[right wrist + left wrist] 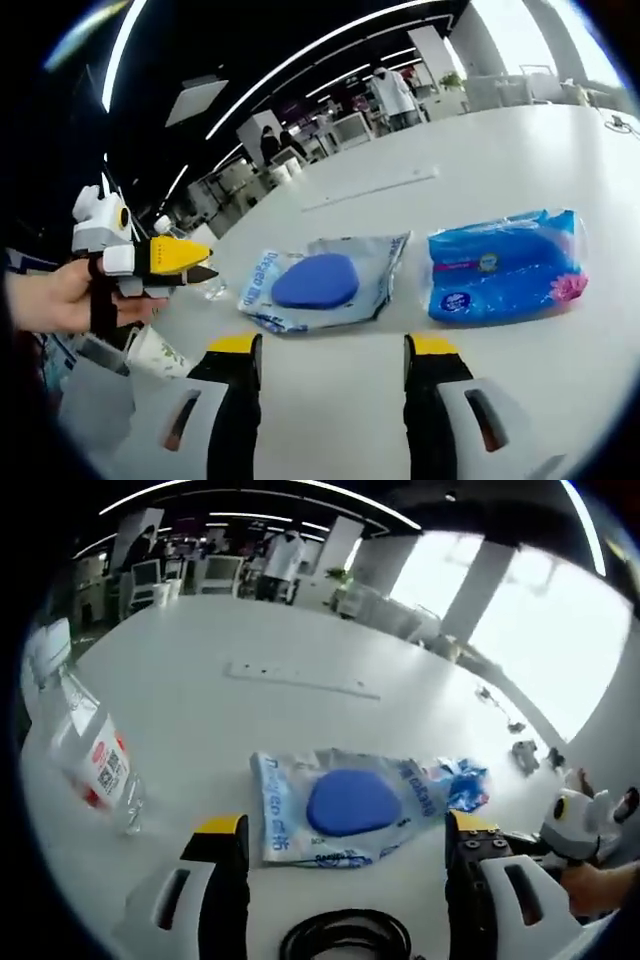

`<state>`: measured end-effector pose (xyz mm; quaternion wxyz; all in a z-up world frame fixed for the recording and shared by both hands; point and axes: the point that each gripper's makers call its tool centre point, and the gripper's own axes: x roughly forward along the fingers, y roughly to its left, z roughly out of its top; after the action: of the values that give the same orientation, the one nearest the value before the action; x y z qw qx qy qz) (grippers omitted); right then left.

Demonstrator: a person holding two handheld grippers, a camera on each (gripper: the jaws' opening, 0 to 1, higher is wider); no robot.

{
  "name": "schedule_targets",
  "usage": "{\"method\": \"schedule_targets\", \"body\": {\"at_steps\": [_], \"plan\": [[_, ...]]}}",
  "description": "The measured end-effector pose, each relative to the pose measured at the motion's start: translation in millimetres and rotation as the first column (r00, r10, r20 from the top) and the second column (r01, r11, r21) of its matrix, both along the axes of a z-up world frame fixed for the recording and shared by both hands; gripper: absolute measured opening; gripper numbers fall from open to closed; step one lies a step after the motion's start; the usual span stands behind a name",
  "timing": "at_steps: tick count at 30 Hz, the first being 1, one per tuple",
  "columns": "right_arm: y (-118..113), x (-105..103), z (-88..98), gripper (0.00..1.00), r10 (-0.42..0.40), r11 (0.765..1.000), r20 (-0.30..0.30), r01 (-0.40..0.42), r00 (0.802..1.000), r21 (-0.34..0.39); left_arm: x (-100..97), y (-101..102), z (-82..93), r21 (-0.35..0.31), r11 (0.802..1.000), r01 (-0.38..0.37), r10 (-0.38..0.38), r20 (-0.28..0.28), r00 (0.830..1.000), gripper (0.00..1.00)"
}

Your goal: Arrange the tabletop items into an orderly group along one side of the table until the central work area is clear of visible clutter.

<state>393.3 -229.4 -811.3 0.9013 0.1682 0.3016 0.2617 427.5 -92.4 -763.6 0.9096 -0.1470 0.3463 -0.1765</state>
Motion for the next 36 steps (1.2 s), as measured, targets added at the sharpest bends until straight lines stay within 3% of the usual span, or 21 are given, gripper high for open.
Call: {"method": "schedule_targets", "body": {"at_steps": [7, 23, 28, 36], "plan": [[-9, 2, 9.5, 0.58, -0.001, 1.0, 0.023, 0.001, 1.0, -0.011, -5.2, -4, 9.0, 0.038, 0.998, 0.045, -0.046, 0.025, 0.999, 0.87], [-19, 5, 17.5, 0.57, -0.023, 1.0, 0.024, 0.023, 0.999, -0.009, -19.7, -3, 9.8, 0.049, 0.998, 0.049, -0.05, 0.017, 0.999, 0.84], [-11, 6, 19.3, 0.57, -0.003, 1.0, 0.026, 0.004, 1.0, -0.013, -24.2, 7, 18.8, 0.09, 0.994, 0.07, -0.074, 0.04, 0.996, 0.84], [7, 4, 19.1, 0.56, 0.032, 0.999, 0.016, -0.032, 0.999, -0.006, -32.1, 35, 26.9, 0.082, 0.996, 0.026, -0.03, 0.052, 0.998, 0.83]]}}
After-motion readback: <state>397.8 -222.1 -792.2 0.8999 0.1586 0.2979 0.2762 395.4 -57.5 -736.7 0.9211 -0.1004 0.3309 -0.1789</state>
